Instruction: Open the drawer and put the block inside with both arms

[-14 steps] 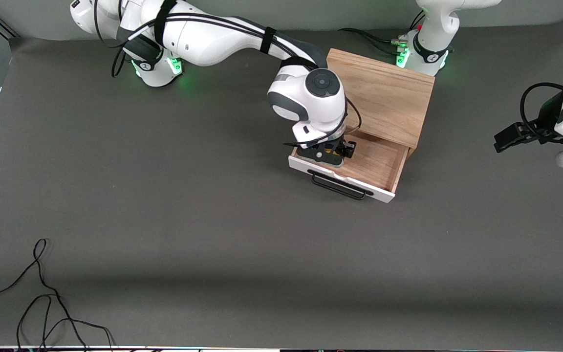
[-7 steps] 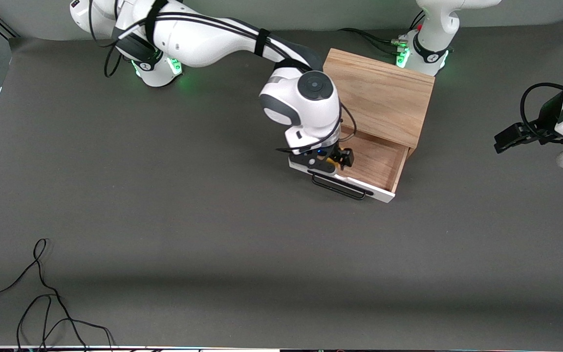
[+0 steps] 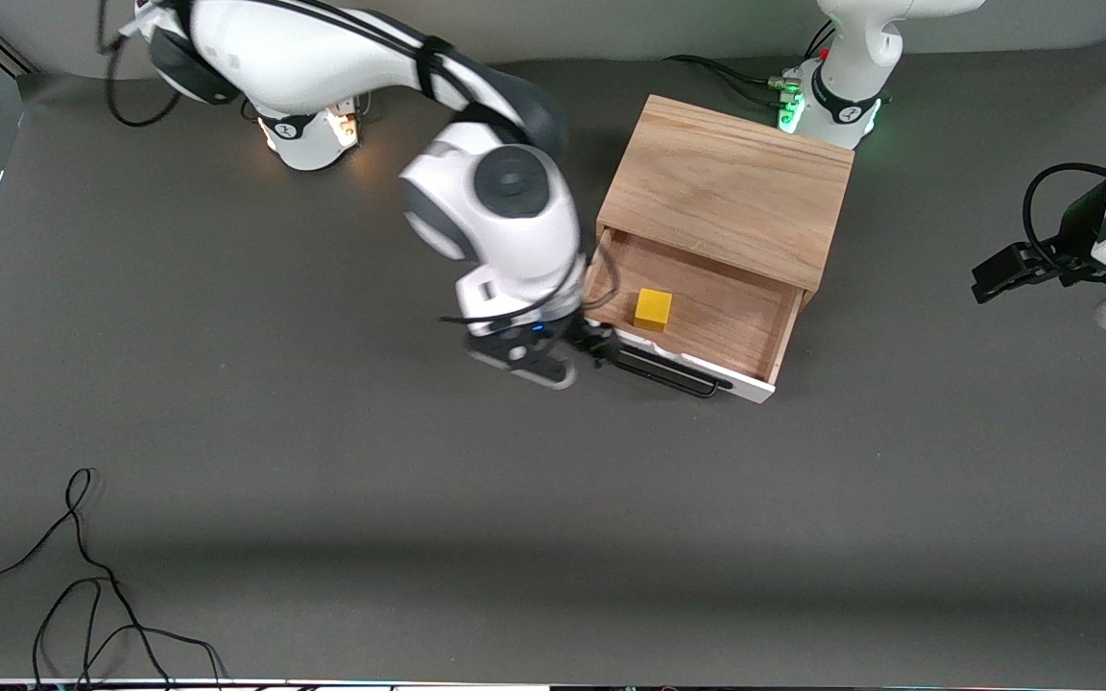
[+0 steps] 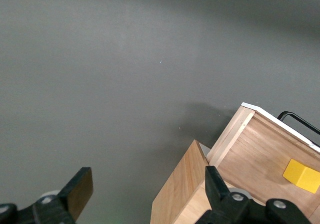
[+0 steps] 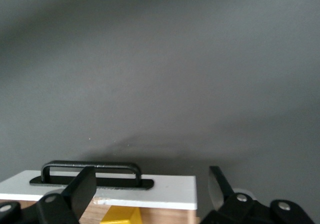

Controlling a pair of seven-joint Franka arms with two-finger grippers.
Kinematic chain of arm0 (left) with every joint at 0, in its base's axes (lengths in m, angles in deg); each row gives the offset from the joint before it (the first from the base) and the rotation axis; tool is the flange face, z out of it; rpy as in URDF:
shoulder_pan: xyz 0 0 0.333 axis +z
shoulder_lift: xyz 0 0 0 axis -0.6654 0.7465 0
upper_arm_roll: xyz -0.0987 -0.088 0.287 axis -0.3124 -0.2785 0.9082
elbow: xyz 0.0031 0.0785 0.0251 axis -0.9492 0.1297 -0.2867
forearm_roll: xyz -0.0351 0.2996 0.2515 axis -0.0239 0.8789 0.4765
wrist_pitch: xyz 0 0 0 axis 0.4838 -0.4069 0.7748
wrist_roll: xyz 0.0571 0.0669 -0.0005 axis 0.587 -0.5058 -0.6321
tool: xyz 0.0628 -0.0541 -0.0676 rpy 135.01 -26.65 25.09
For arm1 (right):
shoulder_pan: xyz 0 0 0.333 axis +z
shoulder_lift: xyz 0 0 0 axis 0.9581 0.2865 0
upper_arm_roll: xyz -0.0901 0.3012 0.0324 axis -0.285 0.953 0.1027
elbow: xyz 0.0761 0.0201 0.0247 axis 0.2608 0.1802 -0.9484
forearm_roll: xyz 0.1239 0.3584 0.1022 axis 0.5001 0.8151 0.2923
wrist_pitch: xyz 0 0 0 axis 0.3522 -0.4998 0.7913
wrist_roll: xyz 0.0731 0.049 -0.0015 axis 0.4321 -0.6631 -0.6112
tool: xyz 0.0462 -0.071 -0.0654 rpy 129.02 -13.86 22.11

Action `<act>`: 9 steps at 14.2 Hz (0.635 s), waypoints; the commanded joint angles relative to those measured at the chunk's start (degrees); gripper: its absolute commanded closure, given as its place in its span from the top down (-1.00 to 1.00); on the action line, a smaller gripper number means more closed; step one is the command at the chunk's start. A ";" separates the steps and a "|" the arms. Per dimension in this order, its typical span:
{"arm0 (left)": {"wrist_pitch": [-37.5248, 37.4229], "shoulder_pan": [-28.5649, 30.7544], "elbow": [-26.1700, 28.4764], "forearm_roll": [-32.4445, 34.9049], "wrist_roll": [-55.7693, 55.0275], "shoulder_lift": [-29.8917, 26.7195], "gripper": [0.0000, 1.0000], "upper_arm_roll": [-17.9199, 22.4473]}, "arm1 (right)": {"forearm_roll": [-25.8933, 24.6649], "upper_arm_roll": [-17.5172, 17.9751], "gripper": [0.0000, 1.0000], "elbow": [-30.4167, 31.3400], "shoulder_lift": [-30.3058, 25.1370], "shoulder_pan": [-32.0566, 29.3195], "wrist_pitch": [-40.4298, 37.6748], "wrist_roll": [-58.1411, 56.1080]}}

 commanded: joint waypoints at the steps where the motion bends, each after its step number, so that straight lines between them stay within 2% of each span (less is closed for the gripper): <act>1: 0.39 0.02 0.16 0.87 -0.11 -0.29 0.99 -0.23 | 7.34 0.30 1.00 11.35 -11.59 -9.44 0.00 -9.93; 4: 0.48 0.02 0.16 0.87 -0.11 -0.29 0.99 -0.23 | 8.60 -1.10 1.00 19.87 -21.62 -18.06 0.26 -20.83; 5: 0.48 0.02 0.16 0.87 -0.11 -0.29 0.99 -0.23 | 8.95 -3.72 1.00 21.47 -24.00 -18.87 0.26 -24.62; 6: 0.57 0.02 0.07 0.87 -0.11 -0.29 0.99 -0.23 | 10.87 -7.92 1.00 23.14 -26.28 -18.88 0.09 -28.22; 8: 0.57 0.02 0.07 0.87 -0.11 -0.29 0.99 -0.23 | 18.94 -16.80 1.00 28.40 -31.73 -18.70 0.52 -38.75; 9: 0.57 0.11 0.07 0.87 -0.11 -0.20 0.99 -0.23 | 20.02 -20.06 1.00 32.34 -34.45 -18.53 1.66 -43.76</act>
